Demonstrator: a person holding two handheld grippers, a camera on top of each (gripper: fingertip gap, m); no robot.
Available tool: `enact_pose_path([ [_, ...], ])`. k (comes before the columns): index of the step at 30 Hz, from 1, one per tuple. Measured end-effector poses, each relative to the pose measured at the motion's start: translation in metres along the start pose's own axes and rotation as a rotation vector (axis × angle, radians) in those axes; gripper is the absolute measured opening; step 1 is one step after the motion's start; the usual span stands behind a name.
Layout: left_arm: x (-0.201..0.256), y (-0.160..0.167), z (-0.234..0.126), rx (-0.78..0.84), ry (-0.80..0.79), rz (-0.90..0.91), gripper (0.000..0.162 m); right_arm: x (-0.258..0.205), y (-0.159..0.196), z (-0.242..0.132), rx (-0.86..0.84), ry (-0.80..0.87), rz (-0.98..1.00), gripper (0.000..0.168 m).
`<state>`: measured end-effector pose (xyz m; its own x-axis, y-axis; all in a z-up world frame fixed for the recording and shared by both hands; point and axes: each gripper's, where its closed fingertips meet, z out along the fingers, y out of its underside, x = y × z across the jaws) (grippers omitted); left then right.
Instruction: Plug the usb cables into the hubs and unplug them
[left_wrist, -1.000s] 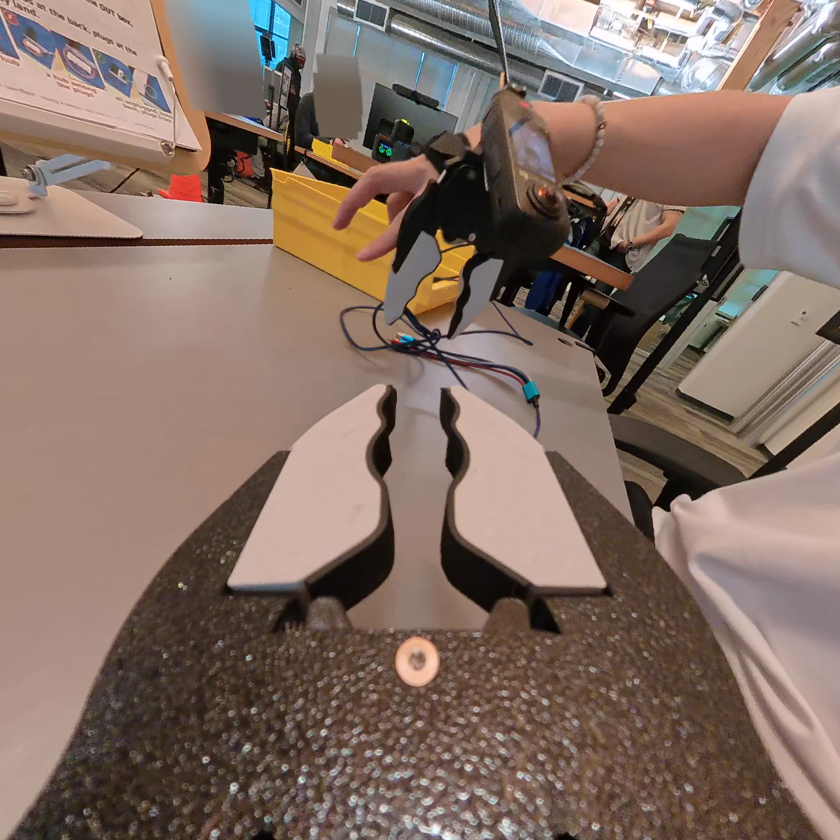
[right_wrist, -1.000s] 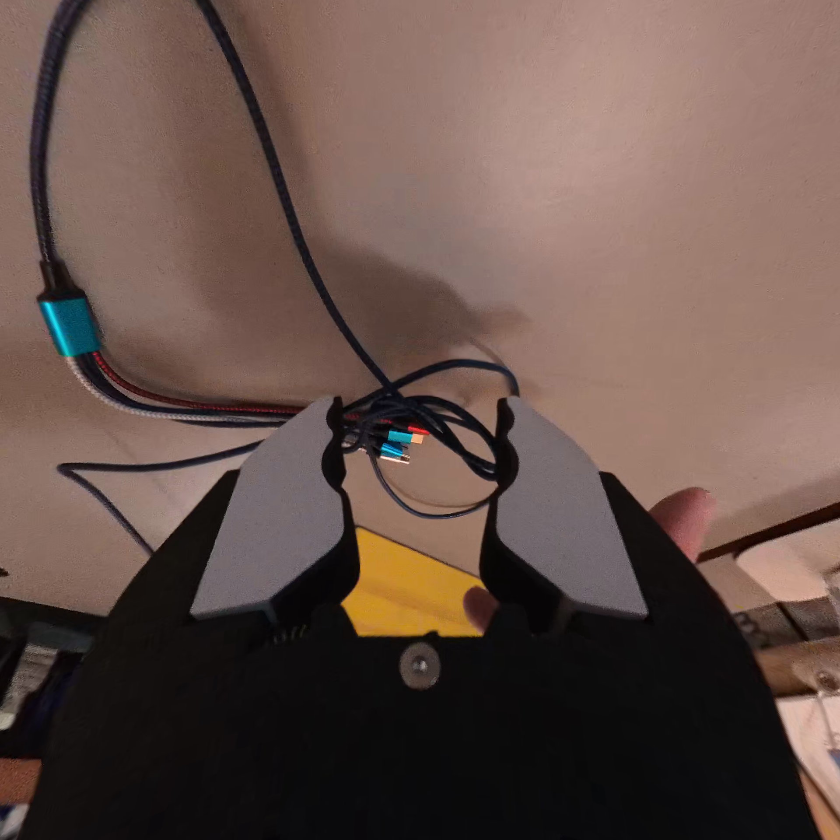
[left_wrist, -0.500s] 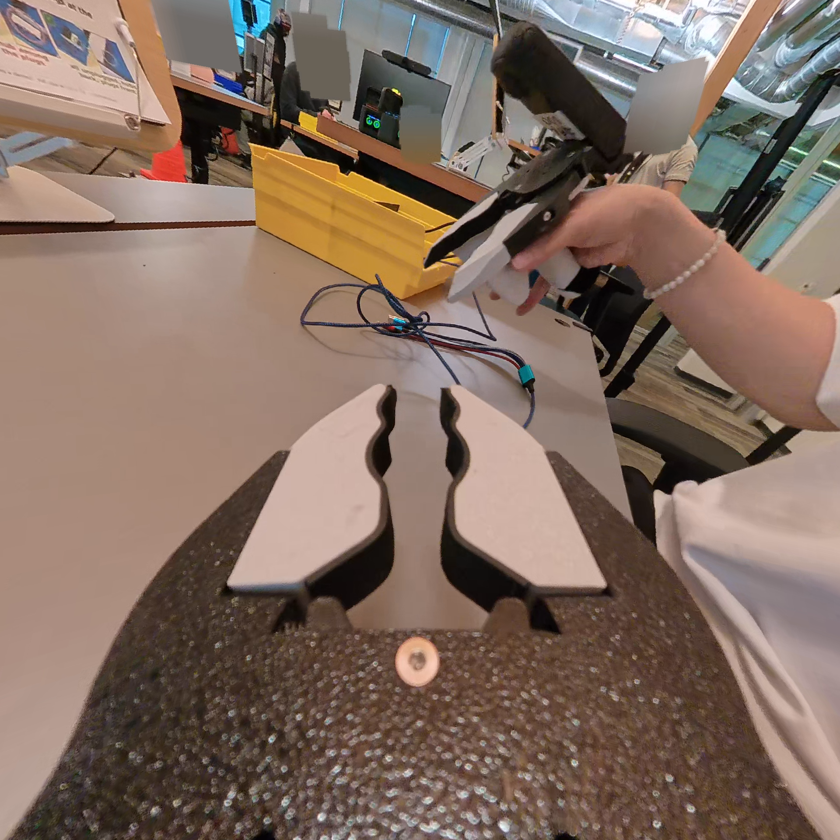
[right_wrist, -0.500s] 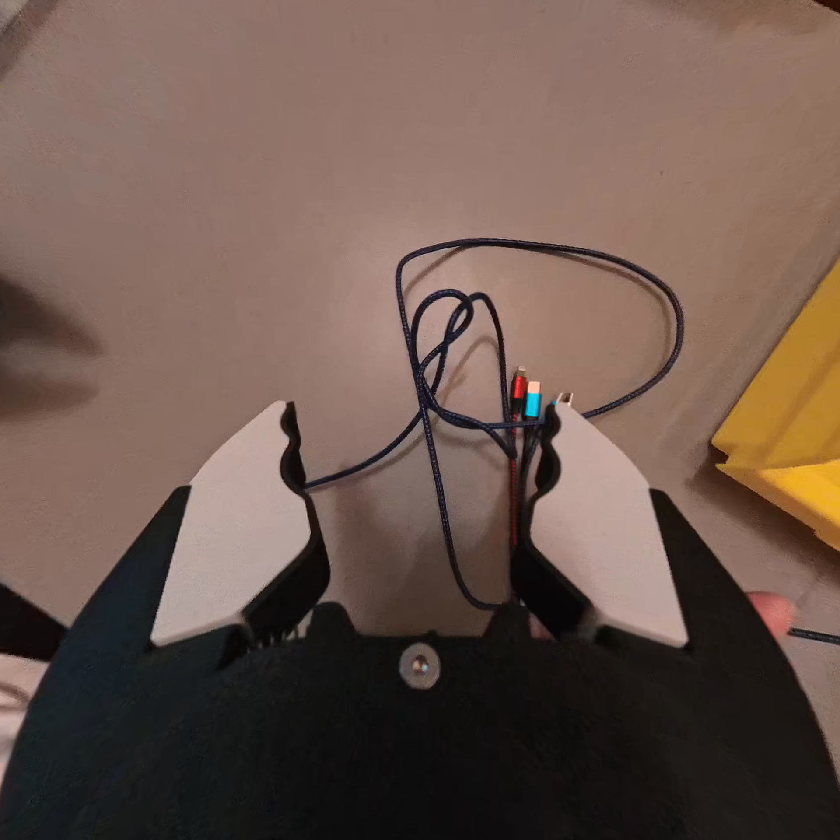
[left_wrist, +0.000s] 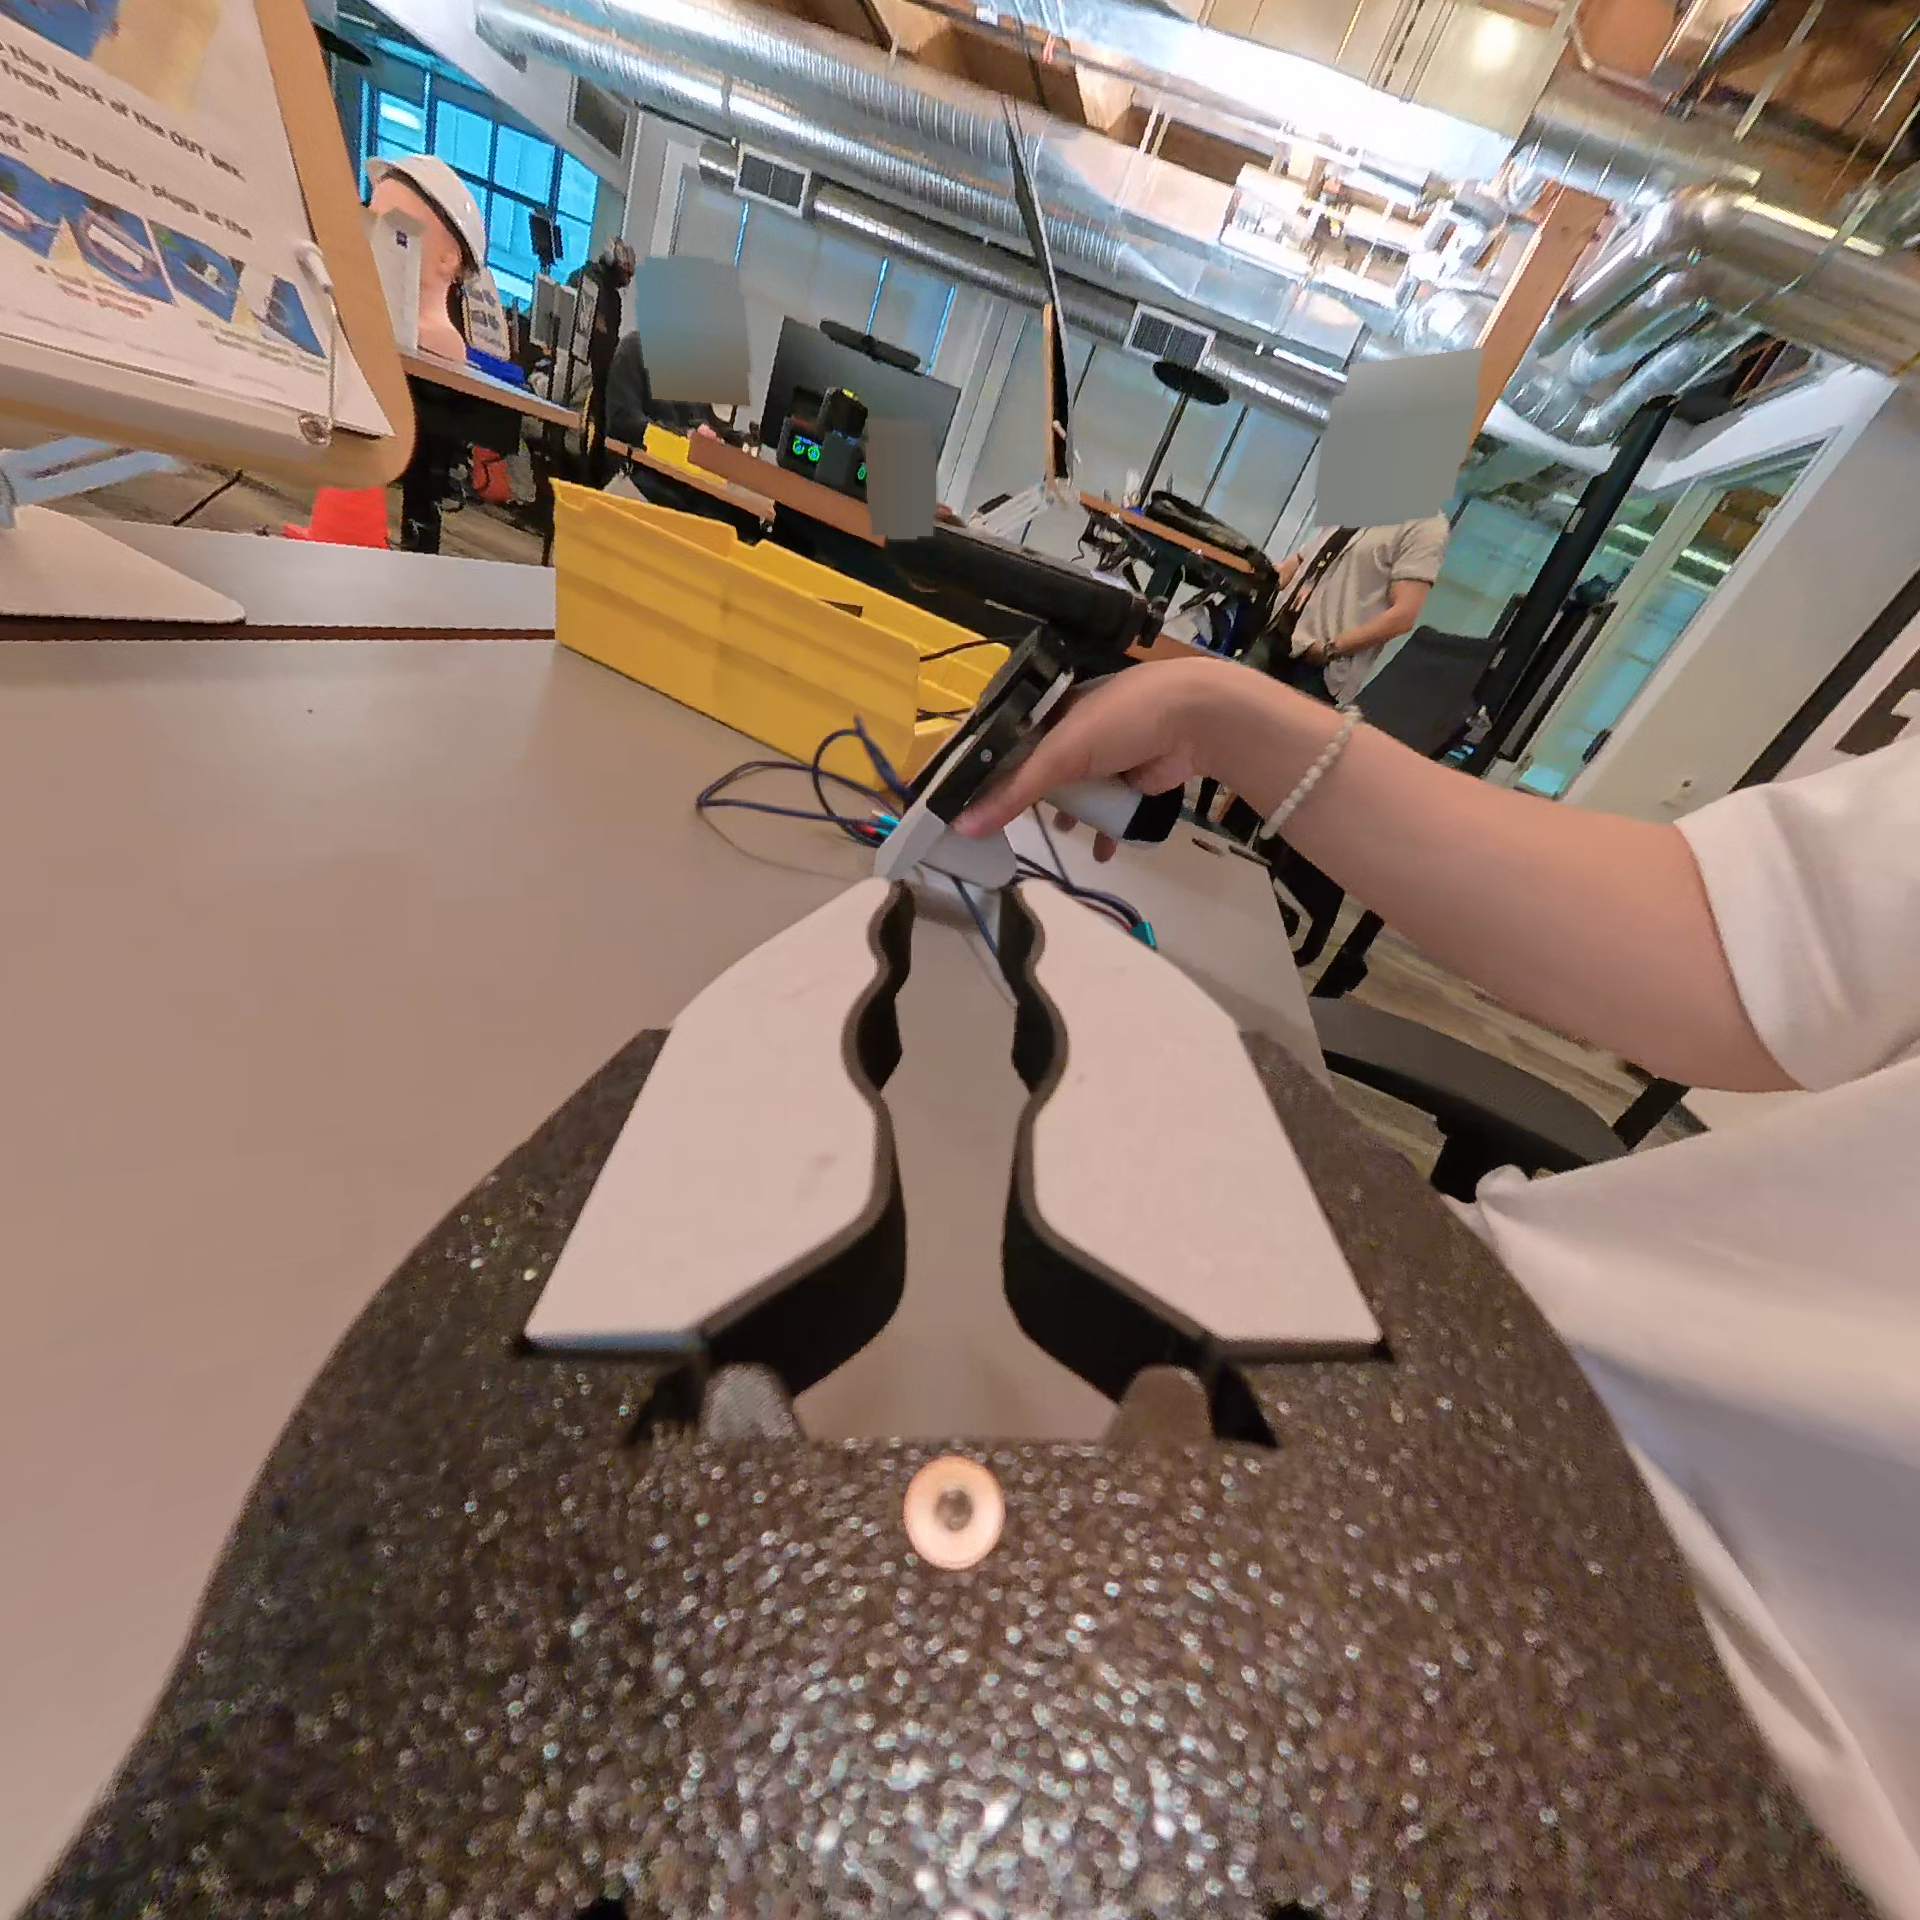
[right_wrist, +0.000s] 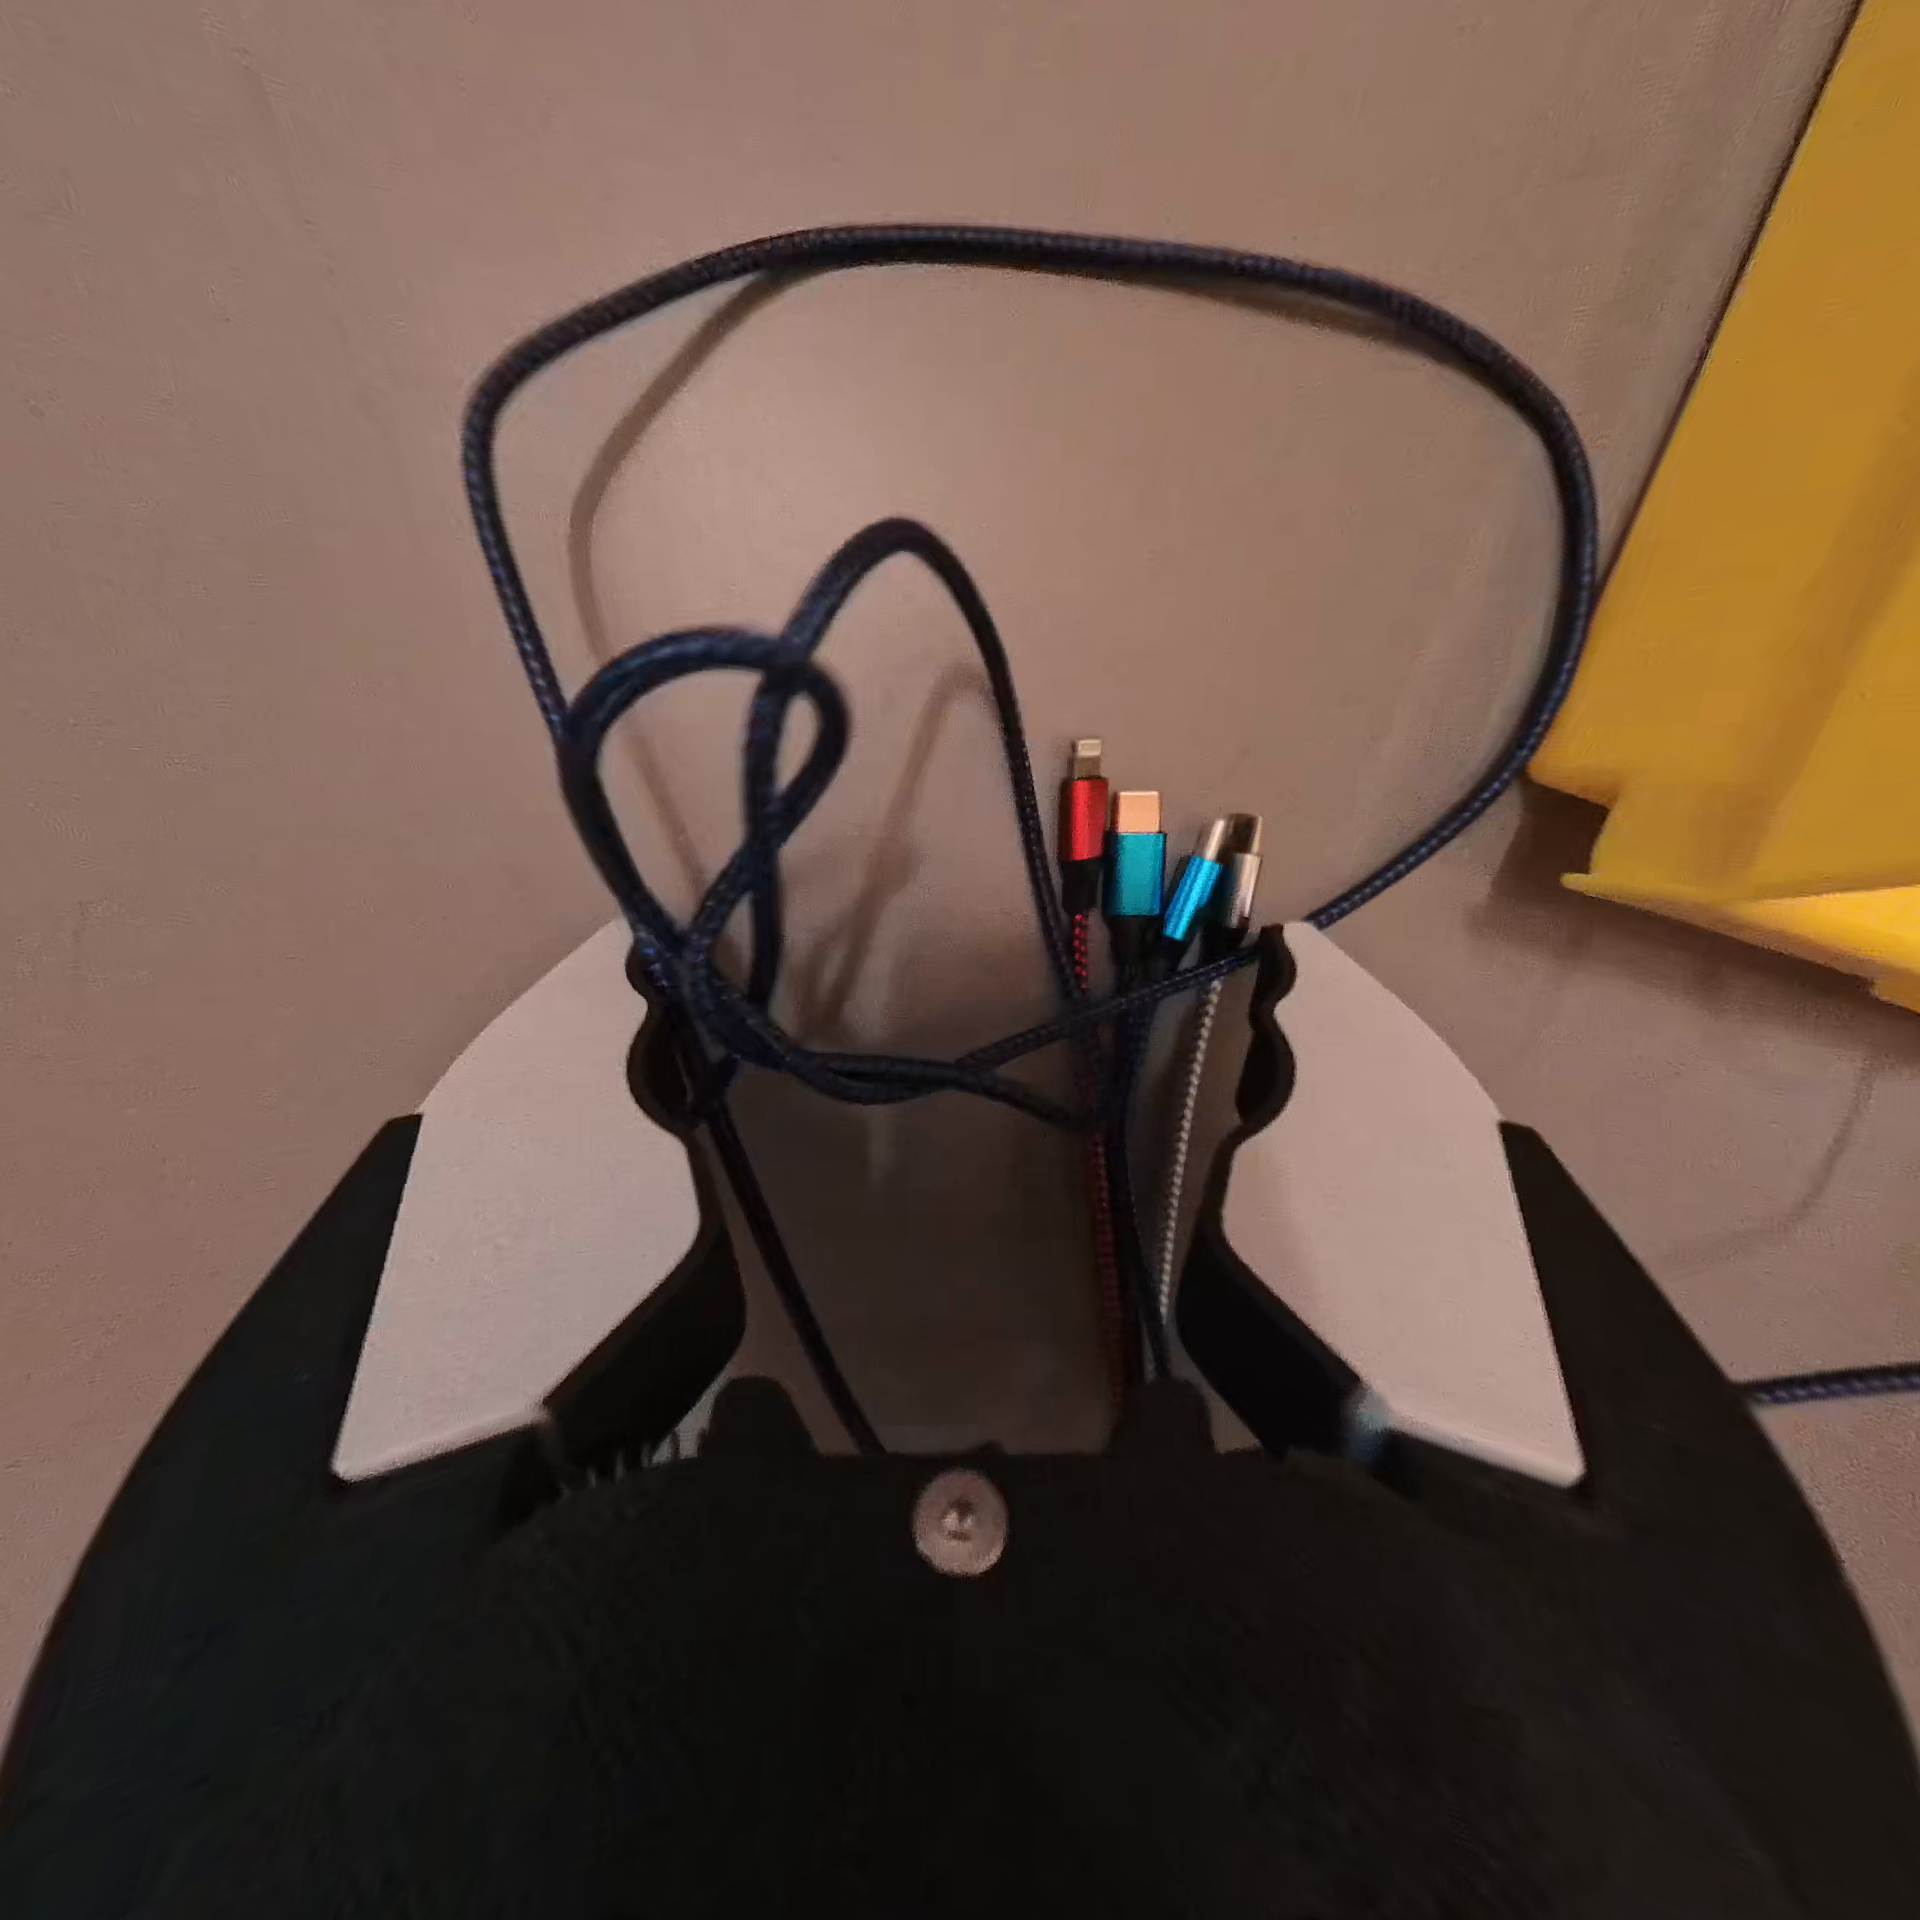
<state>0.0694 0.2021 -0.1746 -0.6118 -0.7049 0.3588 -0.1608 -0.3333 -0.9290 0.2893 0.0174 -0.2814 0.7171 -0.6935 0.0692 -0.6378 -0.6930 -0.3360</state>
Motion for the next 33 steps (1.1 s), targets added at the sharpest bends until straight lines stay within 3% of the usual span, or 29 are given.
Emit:
enact_pose_path([
  [7,0.001,-0.001,-0.001,0.010,0.016,-0.007,0.014,0.008,0.005,0.003,0.033,-0.052,0.009,0.106],
  [15,0.000,-0.005,-0.004,0.040,0.011,-0.015,0.013,0.031,0.001,-0.001,0.037,0.005,-0.090,0.022],
  [22,0.001,-0.002,-0.001,0.016,-0.008,0.013,0.012,0.025,-0.001,-0.004,0.119,-0.010,-0.357,0.013],
  [23,0.001,-0.002,-0.001,0.014,-0.009,0.017,0.012,0.023,-0.006,-0.010,0.168,-0.026,-0.371,0.006],
  [27,0.000,-0.003,-0.002,0.024,-0.024,0.008,0.010,0.016,-0.027,-0.051,0.329,-0.107,-0.460,0.006],
  [33,-0.001,-0.003,-0.002,0.030,-0.031,-0.003,0.008,0.021,-0.071,-0.157,0.625,-0.237,-0.546,0.006],
])
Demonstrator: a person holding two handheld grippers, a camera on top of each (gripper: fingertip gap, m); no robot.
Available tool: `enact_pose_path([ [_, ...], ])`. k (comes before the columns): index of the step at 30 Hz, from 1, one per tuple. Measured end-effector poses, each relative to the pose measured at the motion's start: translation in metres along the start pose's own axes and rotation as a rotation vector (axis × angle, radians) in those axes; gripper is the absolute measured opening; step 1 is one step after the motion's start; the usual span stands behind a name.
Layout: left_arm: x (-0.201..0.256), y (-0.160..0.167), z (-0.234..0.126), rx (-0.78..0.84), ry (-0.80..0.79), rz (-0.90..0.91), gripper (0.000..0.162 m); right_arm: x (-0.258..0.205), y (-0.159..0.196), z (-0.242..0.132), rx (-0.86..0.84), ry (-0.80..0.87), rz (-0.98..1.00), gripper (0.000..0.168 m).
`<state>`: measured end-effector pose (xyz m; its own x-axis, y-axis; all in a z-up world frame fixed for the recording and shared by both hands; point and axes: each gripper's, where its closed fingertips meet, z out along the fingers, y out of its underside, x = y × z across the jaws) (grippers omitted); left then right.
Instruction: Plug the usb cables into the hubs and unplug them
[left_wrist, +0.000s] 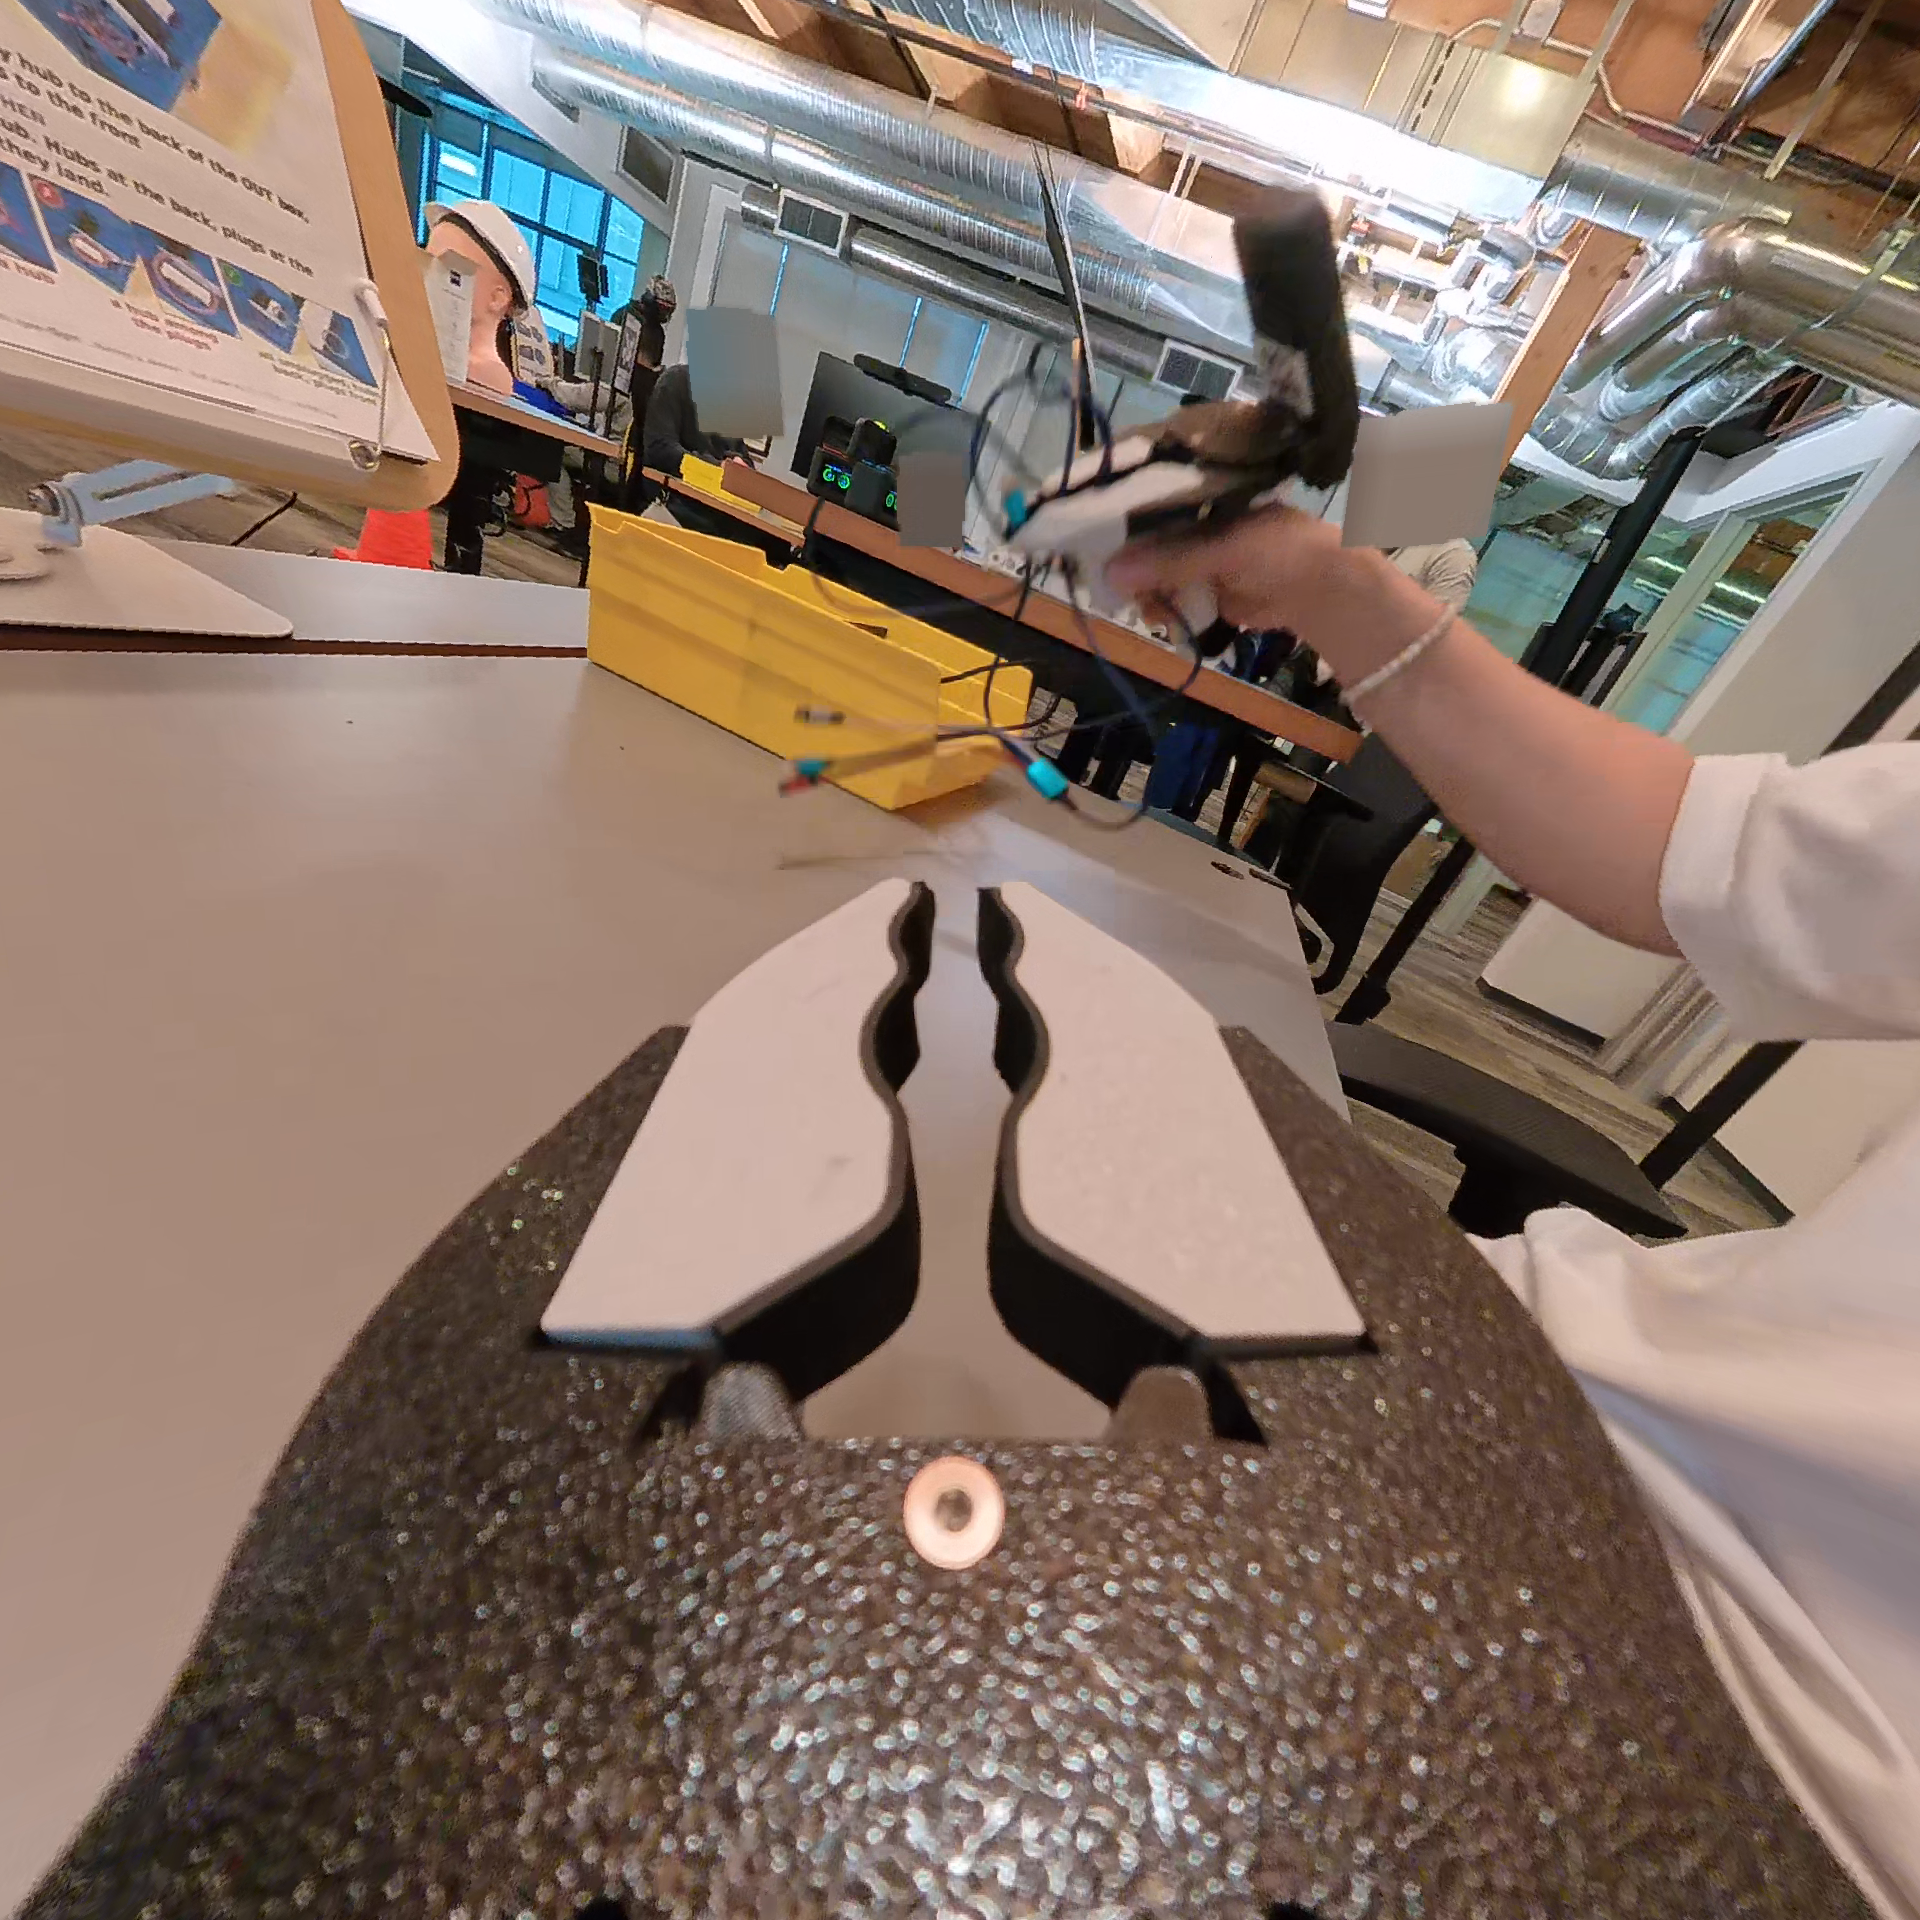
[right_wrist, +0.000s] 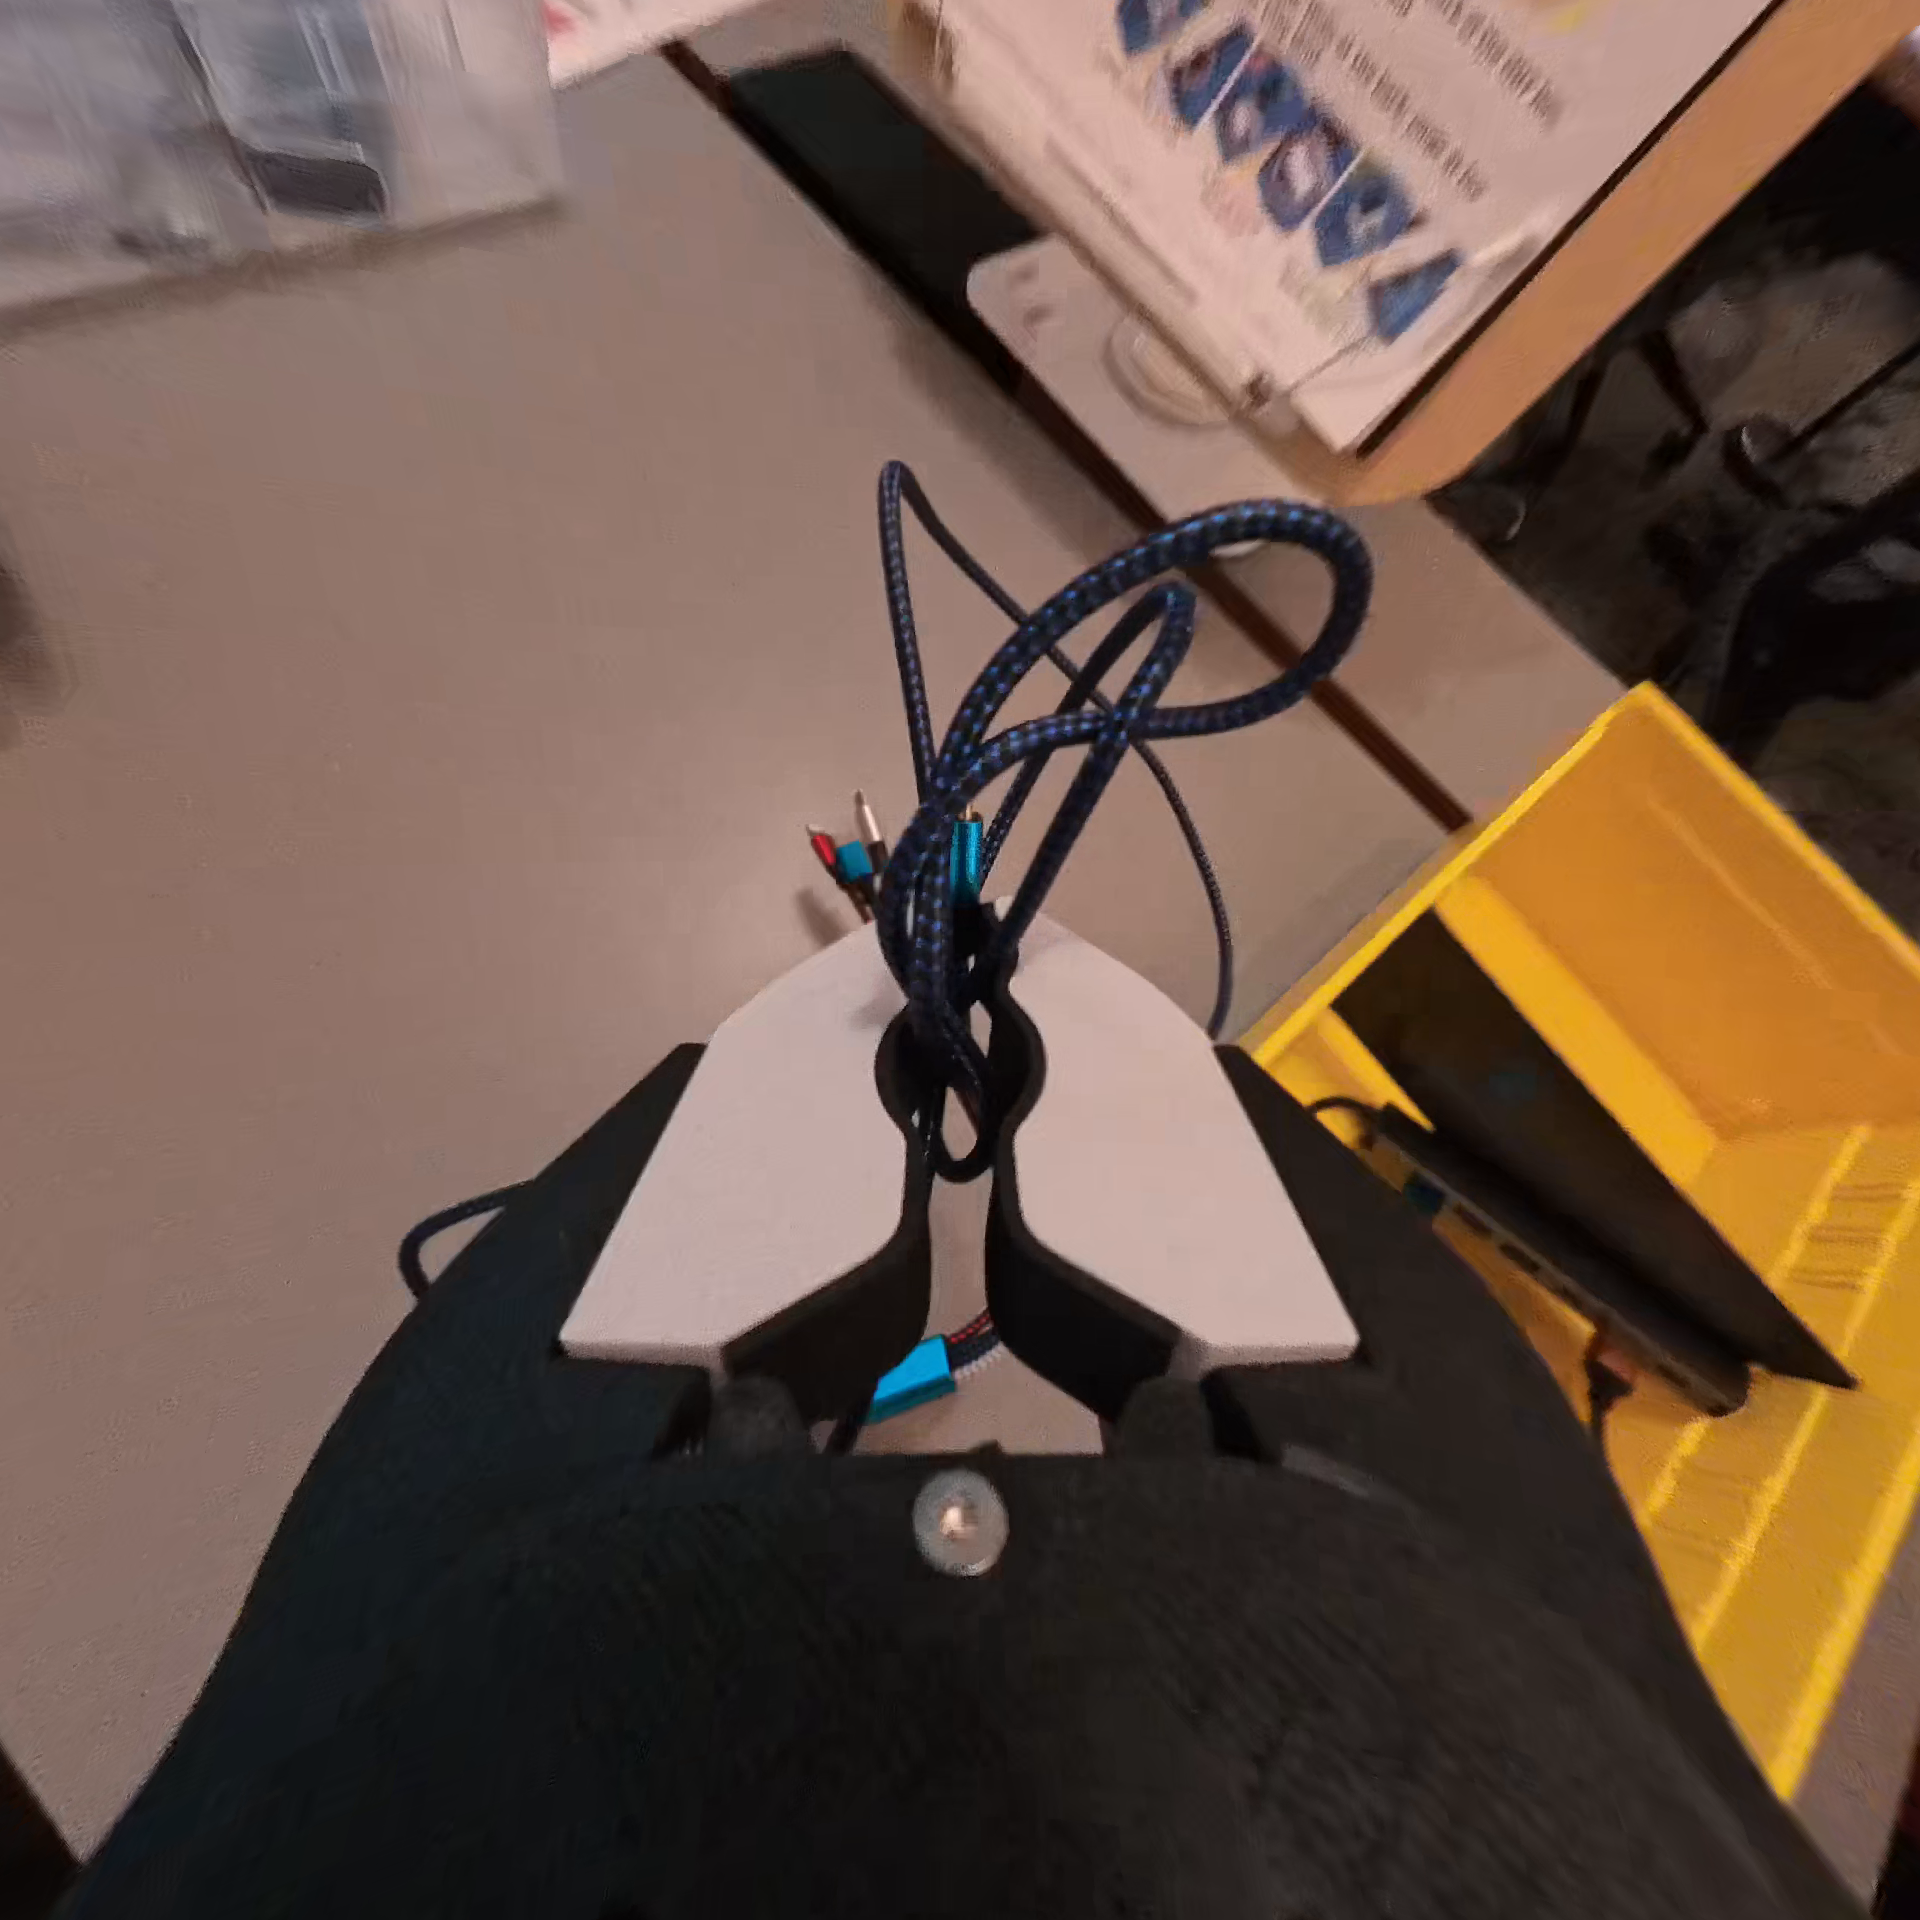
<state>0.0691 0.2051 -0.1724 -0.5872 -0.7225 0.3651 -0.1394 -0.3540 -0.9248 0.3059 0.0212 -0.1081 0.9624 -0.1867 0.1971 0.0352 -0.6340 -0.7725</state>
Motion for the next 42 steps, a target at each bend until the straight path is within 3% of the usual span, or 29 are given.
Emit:
enact_pose_path([
  [2,0.000,0.000,0.000,0.001,0.001,-0.005,0.008,0.024,-0.030,-0.029,0.118,0.013,-0.014,0.006],
  [5,0.000,0.000,0.000,0.003,0.005,-0.012,0.007,0.085,-0.064,-0.076,0.265,0.167,-0.056,0.006],
  [9,0.000,0.000,0.000,0.002,0.010,-0.021,0.007,0.156,-0.058,-0.107,0.243,0.370,-0.202,0.006],
  [11,0.000,0.000,0.000,0.001,0.013,-0.023,0.007,0.163,-0.037,-0.095,0.182,0.330,-0.311,0.006],
  [16,-0.001,-0.002,-0.002,0.016,0.017,-0.033,0.006,0.141,0.042,-0.050,-0.184,0.097,-0.476,0.006],
  [18,-0.001,-0.003,-0.003,0.026,0.022,-0.043,0.006,0.130,0.052,-0.038,-0.209,0.029,-0.493,0.006],
  [24,0.000,-0.007,-0.004,0.067,0.058,-0.085,0.002,0.147,0.080,-0.003,-0.409,0.053,-0.627,0.006],
  [29,0.004,-0.001,0.003,0.012,0.047,-0.024,0.002,0.163,0.090,0.041,-0.452,0.044,-0.554,0.006],
  [37,0.008,0.020,0.012,-0.162,-0.020,0.216,0.011,0.133,0.159,0.106,-0.619,-0.151,-0.336,0.007],
  [40,0.008,0.018,0.013,-0.145,-0.011,0.178,0.013,0.137,0.156,0.101,-0.642,-0.142,-0.348,0.019],
  [42,0.007,0.016,0.012,-0.131,-0.006,0.160,0.013,0.139,0.134,0.089,-0.594,-0.156,-0.314,0.047],
])
